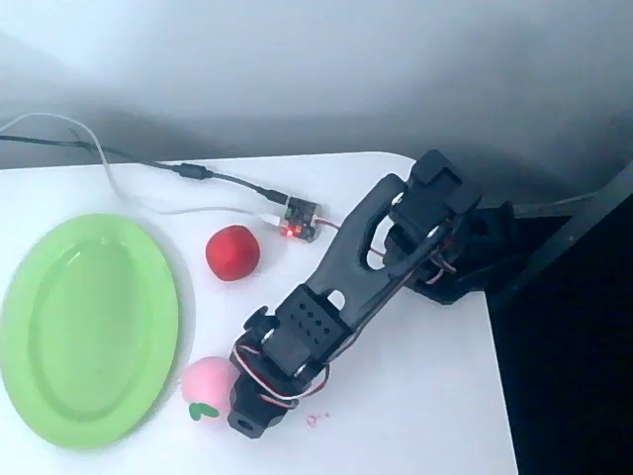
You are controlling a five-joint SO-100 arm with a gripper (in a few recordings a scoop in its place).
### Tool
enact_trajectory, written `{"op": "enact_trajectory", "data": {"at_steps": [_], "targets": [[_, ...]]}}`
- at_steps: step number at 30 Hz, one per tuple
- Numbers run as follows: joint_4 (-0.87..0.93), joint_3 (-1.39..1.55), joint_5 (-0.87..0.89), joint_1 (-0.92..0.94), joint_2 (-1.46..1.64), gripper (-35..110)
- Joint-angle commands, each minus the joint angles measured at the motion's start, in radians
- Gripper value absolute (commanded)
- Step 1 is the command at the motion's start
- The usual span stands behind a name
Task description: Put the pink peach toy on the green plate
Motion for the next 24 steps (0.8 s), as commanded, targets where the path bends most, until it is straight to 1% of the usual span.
{"op": "enact_trajectory", "data": {"at_steps": [1, 7, 10, 12, 17, 24], "targets": [[-0.005, 0.002, 0.032, -0.011, 0.043, 15], [-0.005, 0.038, 0.072, -0.011, 0.152, 37], [-0.005, 0.055, 0.069, -0.014, 0.225, 42], [-0.006, 0.061, 0.08, -0.018, 0.264, 43], [-0.074, 0.051, 0.075, -0.021, 0.293, 47], [-0.077, -0.058, 0.061, -0.002, 0.152, 45]]}}
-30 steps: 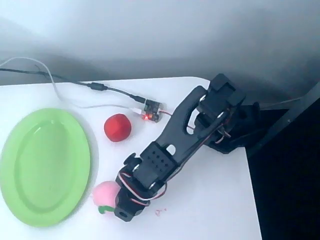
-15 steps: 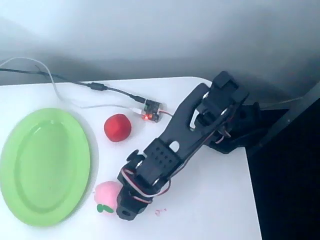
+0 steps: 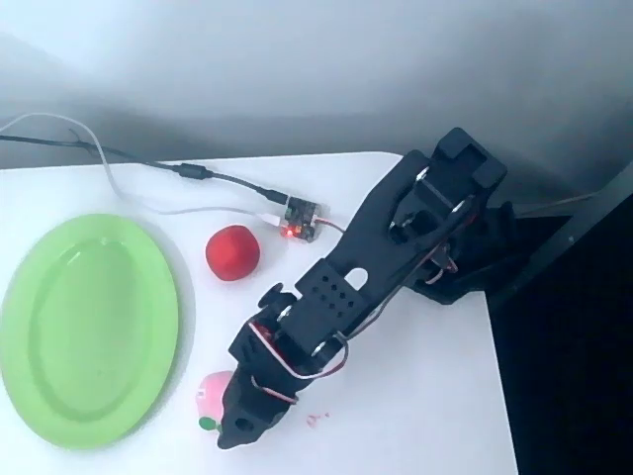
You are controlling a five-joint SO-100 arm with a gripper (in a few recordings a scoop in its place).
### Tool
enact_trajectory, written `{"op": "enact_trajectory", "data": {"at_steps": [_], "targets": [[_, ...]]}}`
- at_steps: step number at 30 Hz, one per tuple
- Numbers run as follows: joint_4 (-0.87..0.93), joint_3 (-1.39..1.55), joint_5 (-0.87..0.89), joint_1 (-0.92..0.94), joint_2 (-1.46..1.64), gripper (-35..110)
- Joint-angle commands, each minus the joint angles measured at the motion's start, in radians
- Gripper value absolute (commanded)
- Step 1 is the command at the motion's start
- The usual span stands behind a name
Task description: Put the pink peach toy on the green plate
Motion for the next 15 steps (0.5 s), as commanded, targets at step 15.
{"op": "enact_trajectory", "data": {"at_steps": [15], "targets": [[0.043, -0.156, -0.114, 0.051, -0.265, 15]]}}
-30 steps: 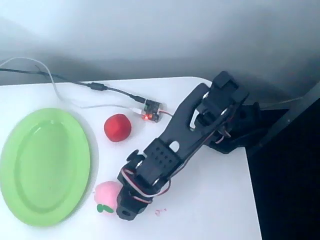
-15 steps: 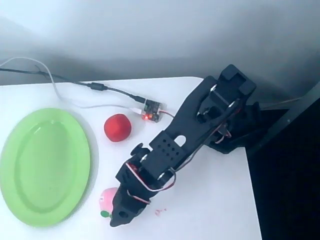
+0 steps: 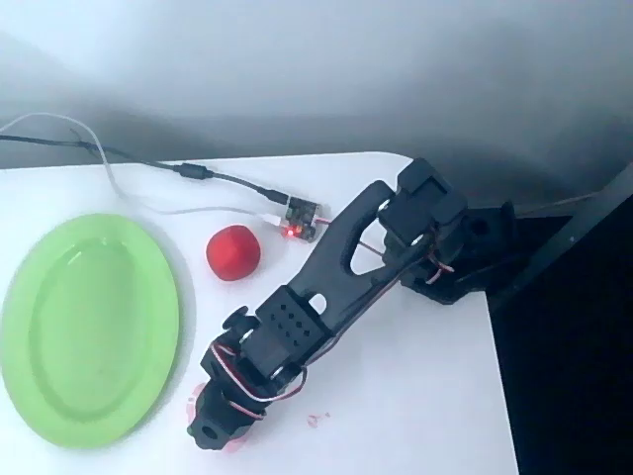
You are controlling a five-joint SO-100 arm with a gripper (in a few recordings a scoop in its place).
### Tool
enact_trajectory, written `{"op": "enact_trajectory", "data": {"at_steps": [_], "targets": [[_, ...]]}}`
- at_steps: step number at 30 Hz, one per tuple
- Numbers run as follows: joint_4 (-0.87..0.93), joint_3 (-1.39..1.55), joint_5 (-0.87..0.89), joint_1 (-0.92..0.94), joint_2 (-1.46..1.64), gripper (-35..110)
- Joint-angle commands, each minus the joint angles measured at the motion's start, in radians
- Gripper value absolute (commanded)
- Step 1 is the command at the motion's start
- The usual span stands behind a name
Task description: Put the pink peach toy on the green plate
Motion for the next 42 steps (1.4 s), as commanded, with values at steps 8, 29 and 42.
{"op": "enact_trajectory", "data": {"at_steps": [8, 29, 42], "targets": [[0.13, 0.014, 0.015, -0.012, 0.041, 0], [0.132, -0.482, -0.347, 0.538, -0.086, 0], [0.141, -0.6, -0.238, 0.44, -0.316, 9]]}}
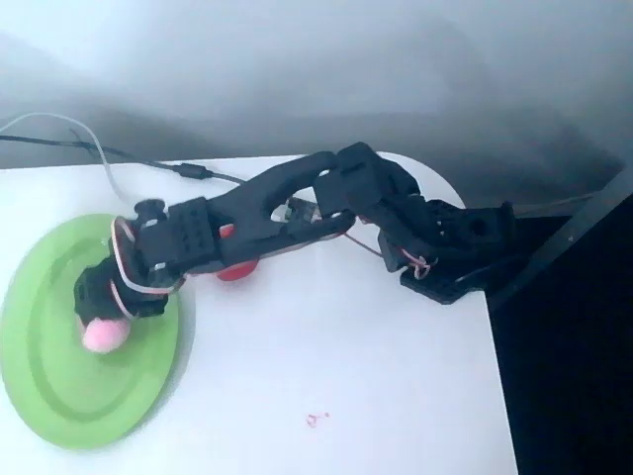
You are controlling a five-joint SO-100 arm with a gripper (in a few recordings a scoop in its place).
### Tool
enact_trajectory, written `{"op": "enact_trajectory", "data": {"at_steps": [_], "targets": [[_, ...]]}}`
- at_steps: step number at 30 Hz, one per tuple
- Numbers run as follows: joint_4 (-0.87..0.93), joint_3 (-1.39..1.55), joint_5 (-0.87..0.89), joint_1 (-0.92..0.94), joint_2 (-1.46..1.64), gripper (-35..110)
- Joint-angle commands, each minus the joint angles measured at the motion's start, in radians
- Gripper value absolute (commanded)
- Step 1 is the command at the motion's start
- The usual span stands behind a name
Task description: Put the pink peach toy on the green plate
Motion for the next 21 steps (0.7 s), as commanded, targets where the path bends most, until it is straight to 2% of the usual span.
{"op": "enact_trajectory", "data": {"at_steps": [1, 3, 10, 16, 21], "targets": [[0.005, -0.083, 0.054, -0.012, -0.011, 16], [0.005, -0.124, 0.054, -0.012, -0.034, 36], [0.0, -0.166, 0.086, -0.018, -0.063, 54], [0.0, -0.186, 0.106, -0.02, -0.032, 59], [0.003, -0.114, 0.092, -0.011, 0.117, 58]]}}
